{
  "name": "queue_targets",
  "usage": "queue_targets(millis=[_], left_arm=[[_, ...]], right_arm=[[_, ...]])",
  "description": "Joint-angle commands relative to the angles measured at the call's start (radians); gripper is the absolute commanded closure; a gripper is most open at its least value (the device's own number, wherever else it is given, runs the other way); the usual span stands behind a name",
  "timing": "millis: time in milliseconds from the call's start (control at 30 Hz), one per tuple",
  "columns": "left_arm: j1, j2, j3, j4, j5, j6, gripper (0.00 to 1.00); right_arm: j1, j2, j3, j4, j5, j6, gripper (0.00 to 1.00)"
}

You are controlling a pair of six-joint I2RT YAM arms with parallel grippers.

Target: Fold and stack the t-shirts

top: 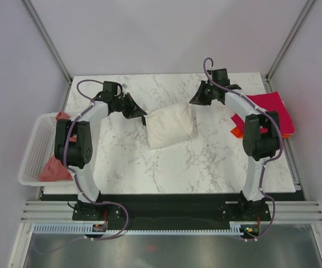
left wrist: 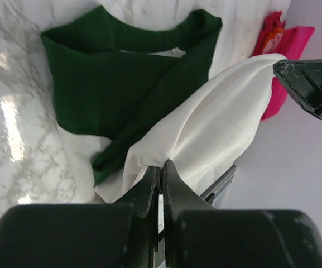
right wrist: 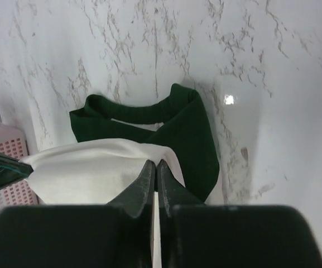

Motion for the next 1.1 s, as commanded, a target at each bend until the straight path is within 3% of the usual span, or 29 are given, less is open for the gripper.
queue_targets(millis=[0,33,67,133,200,300,567,767,967,1067], left_arm=[[0.03,0.111,0.104,0.018,-0.01,0.014,0.98],[0.031,0.137,0.119,0.018,-0.018,0.015,0.98],[0.033,0.16,0.148,0.018,-0.023,0.014,0.98],[0.034,0.207,0.173,0.017,-0.014,0.022,0.65],[0.033,0.189,0.175,0.017,-0.026,0.04,0.37],[0.031,0.122,0.135,0.021,-0.087,0.055,0.24],[-0.013,-0.176,-0.098,0.055,-0.181,0.089,0.16],[-0.091,-0.318,-0.302,0.126,-0.231,0.086,0.17],[-0.125,-0.323,-0.388,0.179,-0.221,0.077,0.35],[-0.145,-0.333,-0.422,0.195,-0.228,0.086,0.36]], right_arm=[[-0.006,0.108,0.114,0.129,-0.041,0.053,0.89],[-0.006,0.13,0.133,0.158,-0.047,0.064,0.76],[-0.006,0.16,0.141,0.207,-0.06,0.071,0.42],[-0.008,0.179,0.151,0.225,-0.073,0.076,0.15],[-0.006,0.15,0.119,0.256,-0.095,0.052,0.06],[-0.008,0.093,0.053,0.288,-0.077,0.015,0.04],[-0.016,-0.085,-0.237,0.383,-0.119,-0.057,0.06],[-0.014,-0.183,-0.435,0.458,-0.165,-0.094,0.15],[-0.005,-0.214,-0.529,0.48,-0.192,-0.111,0.26],[0.006,-0.27,-0.596,0.521,-0.187,-0.117,0.25]])
